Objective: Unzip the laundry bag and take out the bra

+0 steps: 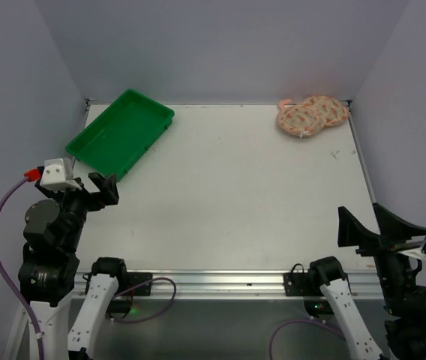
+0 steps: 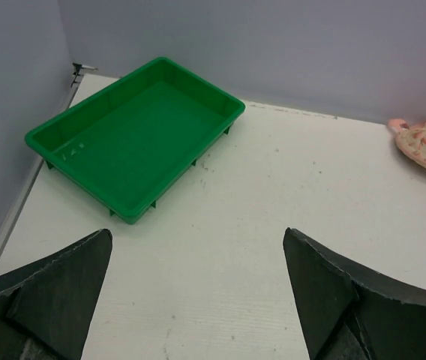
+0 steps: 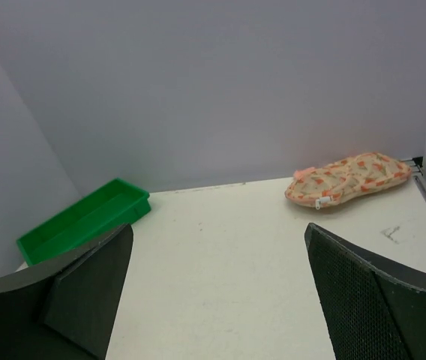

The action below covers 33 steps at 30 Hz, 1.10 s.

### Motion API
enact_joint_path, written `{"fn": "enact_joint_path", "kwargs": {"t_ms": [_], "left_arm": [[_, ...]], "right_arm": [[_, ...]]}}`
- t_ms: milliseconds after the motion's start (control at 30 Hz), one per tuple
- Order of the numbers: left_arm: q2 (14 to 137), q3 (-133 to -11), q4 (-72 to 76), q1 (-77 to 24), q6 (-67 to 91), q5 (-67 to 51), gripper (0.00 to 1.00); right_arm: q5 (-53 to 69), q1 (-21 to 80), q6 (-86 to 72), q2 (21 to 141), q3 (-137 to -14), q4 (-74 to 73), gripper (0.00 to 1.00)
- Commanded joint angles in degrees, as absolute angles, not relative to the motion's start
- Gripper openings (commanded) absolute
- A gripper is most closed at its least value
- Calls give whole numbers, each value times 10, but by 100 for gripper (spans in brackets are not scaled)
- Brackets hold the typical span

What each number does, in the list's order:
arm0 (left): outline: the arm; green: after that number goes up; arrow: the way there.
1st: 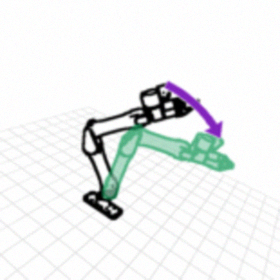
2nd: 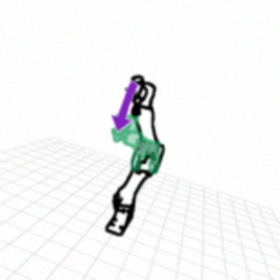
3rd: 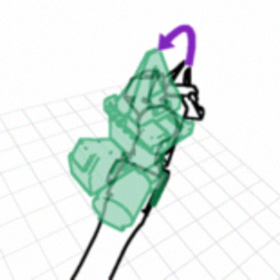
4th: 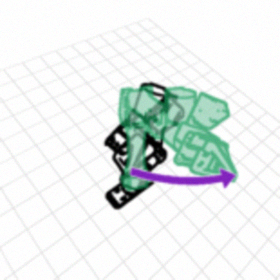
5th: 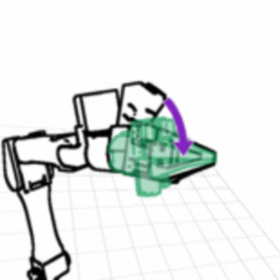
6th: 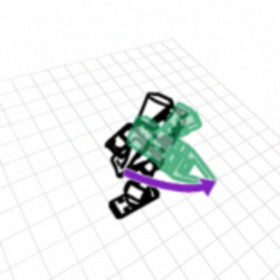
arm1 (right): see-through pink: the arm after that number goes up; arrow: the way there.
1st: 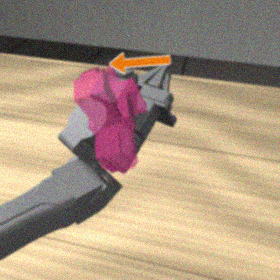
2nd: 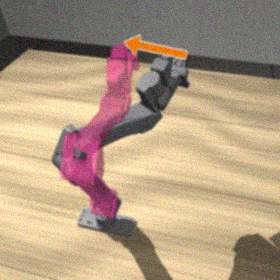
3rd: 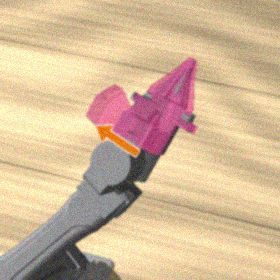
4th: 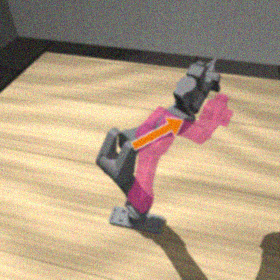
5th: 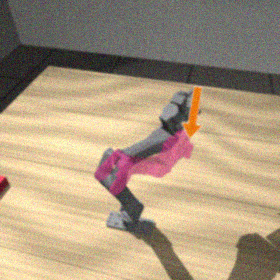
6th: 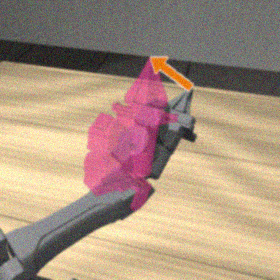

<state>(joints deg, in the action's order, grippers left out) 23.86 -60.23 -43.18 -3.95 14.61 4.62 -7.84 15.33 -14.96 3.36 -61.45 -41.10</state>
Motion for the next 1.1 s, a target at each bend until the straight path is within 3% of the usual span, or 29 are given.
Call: {"fn": "enact_joint_path", "kwargs": {"t_ms": [0,200,467,667,833,1067], "left_arm": [[244,-592,-405,-44,155,24,100],[258,-536,-380,-44,170,-21,100],[308,-439,-292,-44,217,-146,100],[357,-380,-191,-44,236,-171,100],[364,-317,-122,-44,254,-178,100],[367,-323,-136,-44,247,-181,100]], "right_arm": [[-58,155,-160,37,-619,-416,99],[-5,155,-204,125,-613,-434,99],[134,155,-344,351,-556,-293,99],[-11,126,-410,548,-619,-240,99],[-22,58,-479,739,-657,-177,99],[-10,-33,-589,971,-781,-159,99]]}}
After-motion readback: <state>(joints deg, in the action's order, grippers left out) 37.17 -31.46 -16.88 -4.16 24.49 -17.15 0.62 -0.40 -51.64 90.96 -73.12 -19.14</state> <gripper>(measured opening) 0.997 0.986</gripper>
